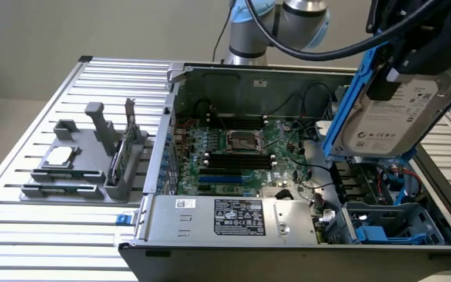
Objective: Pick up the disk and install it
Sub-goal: 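Pick up the disk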
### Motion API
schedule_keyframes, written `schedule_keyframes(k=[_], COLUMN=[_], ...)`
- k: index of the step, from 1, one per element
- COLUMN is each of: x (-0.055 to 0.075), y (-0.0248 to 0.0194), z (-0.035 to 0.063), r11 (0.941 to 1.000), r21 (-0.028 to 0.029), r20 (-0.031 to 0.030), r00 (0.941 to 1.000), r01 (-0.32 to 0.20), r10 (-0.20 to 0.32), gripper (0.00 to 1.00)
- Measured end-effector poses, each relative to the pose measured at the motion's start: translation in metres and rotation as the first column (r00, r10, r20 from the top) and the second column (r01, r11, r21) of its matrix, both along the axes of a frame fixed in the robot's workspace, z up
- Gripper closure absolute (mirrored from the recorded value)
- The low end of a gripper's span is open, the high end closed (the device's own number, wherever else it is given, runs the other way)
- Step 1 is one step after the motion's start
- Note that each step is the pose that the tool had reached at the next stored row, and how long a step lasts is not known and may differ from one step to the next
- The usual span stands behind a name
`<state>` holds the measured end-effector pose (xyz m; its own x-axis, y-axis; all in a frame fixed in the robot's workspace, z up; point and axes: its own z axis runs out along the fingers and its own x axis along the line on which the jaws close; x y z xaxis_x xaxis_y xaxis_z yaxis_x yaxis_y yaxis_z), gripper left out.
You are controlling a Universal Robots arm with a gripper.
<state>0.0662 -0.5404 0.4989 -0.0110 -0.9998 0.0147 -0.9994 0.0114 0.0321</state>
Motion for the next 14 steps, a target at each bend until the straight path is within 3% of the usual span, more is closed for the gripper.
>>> schedule_keyframes(k=[14], x=[0.033], y=[-0.0415], z=[-0.0144], r11=[1.0], r21=[0.0001], r20=[0.0], r00=[1.0], r01=[0.0], r10=[0.0], gripper=[0.67])
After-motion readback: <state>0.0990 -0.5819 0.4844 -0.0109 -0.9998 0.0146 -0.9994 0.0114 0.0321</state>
